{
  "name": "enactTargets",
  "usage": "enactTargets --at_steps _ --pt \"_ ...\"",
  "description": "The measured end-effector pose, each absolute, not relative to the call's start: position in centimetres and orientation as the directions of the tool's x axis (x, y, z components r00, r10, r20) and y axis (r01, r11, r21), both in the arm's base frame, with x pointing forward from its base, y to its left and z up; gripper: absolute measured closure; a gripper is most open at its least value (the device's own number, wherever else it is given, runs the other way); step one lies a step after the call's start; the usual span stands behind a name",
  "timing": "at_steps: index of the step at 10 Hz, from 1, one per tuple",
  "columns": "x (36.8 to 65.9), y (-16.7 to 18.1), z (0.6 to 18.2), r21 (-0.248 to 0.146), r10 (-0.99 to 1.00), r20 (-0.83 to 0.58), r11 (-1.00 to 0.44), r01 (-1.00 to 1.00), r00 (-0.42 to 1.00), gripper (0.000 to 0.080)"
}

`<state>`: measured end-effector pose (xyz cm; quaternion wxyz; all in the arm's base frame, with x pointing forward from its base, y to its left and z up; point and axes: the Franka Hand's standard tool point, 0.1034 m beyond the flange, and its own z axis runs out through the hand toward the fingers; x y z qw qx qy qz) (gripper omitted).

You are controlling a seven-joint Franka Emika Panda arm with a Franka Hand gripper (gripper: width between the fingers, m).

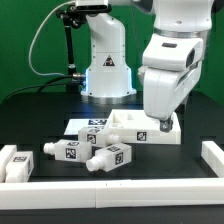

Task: Assemble one leg

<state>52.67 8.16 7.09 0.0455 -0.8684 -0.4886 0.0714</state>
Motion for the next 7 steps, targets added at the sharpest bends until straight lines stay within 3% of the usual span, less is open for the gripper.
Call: enactTargets --at_steps 4,7 --pt "52.7 7.8 7.0 -0.146 0.868 -0.074 -0.497 0.856 0.491 0.015" --pt "53.7 0.5 6.6 -0.166 0.968 -0.027 -0.25 0.954 0.249 0.015"
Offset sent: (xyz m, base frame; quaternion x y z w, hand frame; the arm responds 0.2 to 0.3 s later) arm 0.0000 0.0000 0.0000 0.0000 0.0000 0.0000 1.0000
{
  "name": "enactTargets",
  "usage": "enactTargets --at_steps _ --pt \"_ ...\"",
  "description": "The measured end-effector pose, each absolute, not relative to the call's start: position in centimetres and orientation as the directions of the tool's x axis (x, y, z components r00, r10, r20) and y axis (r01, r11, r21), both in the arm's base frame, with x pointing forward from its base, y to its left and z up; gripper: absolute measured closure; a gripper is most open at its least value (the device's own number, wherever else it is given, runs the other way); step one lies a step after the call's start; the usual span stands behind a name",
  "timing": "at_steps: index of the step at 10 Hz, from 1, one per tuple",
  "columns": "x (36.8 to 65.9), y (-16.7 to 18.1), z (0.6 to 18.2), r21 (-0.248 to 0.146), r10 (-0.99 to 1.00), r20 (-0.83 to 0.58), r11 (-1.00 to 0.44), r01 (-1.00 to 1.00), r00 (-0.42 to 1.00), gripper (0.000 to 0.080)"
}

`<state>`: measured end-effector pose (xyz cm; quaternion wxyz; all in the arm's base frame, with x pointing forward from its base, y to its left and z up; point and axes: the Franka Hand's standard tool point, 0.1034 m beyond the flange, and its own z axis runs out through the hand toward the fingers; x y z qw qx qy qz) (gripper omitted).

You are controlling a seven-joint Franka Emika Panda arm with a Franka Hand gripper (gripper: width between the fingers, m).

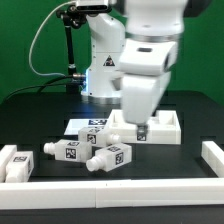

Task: Assemble one leg

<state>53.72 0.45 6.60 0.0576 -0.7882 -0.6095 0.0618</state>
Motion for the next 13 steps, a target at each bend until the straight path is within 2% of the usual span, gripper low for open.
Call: enactTargets --at_steps 2,6,8,10,11,13 --pt "54.7 -2.3 5.9 -0.157 0.995 0.017 -0.095 0.983 0.099 0.015" --pt "54.5 -2.6 5.5 -0.161 0.996 0.02 -0.079 0.984 0.083 0.015" --pt "53.5 -4.3 3.4 -0.162 0.996 0.06 0.073 0.984 -0.064 0.015" --pt "54.4 -5.4 2.6 -0.12 0.988 0.074 0.142 0.982 -0.134 0.015" --pt "53.8 -5.2 1.6 -0.137 0.988 0.082 0.138 0.981 -0.128 0.015" --pt "54.1 -4.2 1.0 -0.147 0.989 0.088 0.129 0.981 -0.117 0.015"
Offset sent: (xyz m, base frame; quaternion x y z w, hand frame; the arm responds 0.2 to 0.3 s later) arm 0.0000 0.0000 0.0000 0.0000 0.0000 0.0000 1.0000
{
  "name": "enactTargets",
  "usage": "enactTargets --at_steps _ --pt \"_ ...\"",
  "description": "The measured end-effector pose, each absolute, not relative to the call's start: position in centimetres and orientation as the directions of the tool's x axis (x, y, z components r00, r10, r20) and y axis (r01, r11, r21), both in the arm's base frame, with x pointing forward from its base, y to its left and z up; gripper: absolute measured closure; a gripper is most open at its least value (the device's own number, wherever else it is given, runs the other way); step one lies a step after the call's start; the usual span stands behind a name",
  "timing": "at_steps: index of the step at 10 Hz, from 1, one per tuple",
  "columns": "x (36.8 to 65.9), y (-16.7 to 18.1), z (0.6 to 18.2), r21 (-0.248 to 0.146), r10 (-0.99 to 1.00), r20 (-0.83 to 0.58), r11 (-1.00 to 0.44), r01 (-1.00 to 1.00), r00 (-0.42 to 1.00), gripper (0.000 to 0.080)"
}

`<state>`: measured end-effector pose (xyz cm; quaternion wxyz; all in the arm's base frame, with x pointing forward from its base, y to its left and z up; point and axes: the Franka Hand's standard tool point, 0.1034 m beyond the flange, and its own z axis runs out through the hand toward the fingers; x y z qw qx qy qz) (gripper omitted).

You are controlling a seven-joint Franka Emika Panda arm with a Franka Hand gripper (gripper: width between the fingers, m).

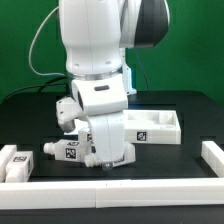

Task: Assemble one leg

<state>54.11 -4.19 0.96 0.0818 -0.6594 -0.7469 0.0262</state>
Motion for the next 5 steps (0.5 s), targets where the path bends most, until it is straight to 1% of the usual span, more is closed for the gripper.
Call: enactTargets --at_steps 1,3,4,5 --pt "54.54 -3.69 0.83 -0.149 0.99 0.089 0.124 0.981 -0.112 0.015" --pt "54.57 -3.74 0.73 -0.15 0.99 0.09 0.122 0.981 -0.11 0.015" --pt "54.56 -3.75 0.71 -0.15 0.99 0.09 0.122 0.981 -0.11 0.0245" --pt "54.55 -3.75 0.69 -0.15 0.99 0.09 0.122 0.981 -0.11 0.0245"
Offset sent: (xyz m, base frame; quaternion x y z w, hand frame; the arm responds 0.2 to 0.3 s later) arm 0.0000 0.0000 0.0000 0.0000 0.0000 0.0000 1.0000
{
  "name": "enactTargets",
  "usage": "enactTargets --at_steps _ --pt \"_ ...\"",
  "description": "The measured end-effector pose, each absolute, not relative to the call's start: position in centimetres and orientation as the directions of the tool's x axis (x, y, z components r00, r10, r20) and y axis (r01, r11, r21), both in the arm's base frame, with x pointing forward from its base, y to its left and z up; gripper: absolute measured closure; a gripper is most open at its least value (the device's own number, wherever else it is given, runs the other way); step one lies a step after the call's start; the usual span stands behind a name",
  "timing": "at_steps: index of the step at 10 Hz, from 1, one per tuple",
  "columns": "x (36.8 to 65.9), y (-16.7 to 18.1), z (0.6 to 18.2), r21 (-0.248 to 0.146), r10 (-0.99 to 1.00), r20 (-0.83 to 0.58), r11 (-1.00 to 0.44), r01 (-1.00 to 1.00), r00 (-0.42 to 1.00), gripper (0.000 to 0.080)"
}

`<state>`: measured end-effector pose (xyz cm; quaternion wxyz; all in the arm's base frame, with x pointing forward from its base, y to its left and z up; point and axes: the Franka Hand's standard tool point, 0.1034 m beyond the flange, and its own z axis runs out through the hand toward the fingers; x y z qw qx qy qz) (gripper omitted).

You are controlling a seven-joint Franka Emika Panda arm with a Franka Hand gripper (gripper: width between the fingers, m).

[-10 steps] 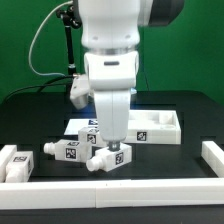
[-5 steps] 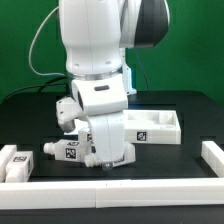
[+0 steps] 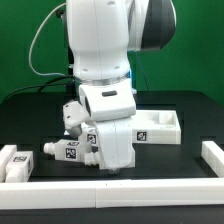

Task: Assemble one leg

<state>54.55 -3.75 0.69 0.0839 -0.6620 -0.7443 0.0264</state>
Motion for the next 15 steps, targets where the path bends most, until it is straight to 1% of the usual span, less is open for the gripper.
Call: enactTargets --at_steps 1,2,3,4,5,6,7,8,9,10,11,15 --pt "54.5 -3.8 0.7 -0.15 0.99 0.09 0.122 0.981 -0.109 0.0441" --pt "54.6 -3.9 0.8 -0.148 0.99 0.089 0.121 0.982 -0.109 0.0518" --pt "55.0 -4.5 2.2 -0.133 0.992 0.078 0.114 0.985 -0.104 0.0518" --pt "55.0 -5.0 4.5 -0.111 0.993 0.063 0.106 0.988 -0.1 0.0518" --pt "54.2 -5.7 6.0 -0.102 0.992 0.055 0.117 0.988 -0.112 0.0518" --pt "53.2 -7.4 7.1 -0.097 0.991 0.049 0.128 0.987 -0.124 0.0518" --pt "52.6 -9.6 7.9 -0.083 0.991 0.044 0.129 0.988 -0.125 0.0518" --pt "51.4 -12.6 8.3 -0.034 0.993 0.038 0.115 0.993 -0.114 0.0518" --pt "49.3 -15.8 7.6 -0.014 0.996 0.04 0.077 0.997 -0.076 0.0517" --pt "47.8 -17.3 7.0 -0.032 0.999 0.044 -0.026 0.999 0.027 0.0517" --pt "47.6 -17.5 7.0 -0.036 0.996 0.039 -0.078 0.996 0.08 0.0517" --pt "47.6 -17.4 6.8 -0.039 0.997 0.039 -0.072 0.997 0.074 0.0517"
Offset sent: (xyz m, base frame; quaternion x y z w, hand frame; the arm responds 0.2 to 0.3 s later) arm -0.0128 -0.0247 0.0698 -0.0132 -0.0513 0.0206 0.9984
